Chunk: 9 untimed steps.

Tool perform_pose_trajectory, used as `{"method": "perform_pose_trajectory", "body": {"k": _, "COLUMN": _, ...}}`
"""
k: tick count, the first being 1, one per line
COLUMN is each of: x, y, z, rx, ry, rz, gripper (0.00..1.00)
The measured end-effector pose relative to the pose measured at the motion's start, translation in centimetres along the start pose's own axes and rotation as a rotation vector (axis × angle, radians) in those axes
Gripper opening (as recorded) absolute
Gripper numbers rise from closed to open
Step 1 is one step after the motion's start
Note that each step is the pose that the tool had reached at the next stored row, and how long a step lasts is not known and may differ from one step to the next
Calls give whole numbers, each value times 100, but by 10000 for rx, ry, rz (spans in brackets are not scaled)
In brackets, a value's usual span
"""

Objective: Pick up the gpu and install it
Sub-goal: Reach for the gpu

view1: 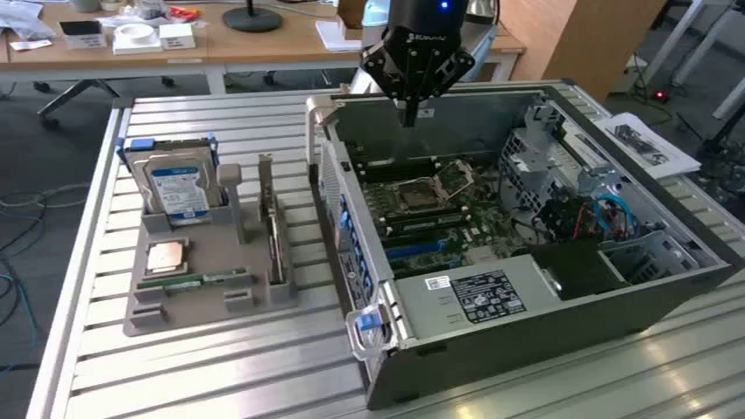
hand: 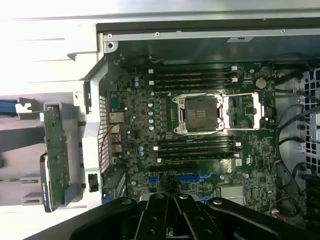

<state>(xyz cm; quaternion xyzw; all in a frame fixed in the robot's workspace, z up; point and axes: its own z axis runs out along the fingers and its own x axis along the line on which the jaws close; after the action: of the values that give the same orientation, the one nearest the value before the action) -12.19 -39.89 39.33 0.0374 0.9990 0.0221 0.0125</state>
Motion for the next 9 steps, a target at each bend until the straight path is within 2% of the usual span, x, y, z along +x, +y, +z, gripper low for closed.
{"method": "perform_pose_trajectory", "body": {"k": 9, "x": 0, "y": 0, "z": 0, "rx": 0, "ry": 0, "rz": 0, "gripper": 11}}
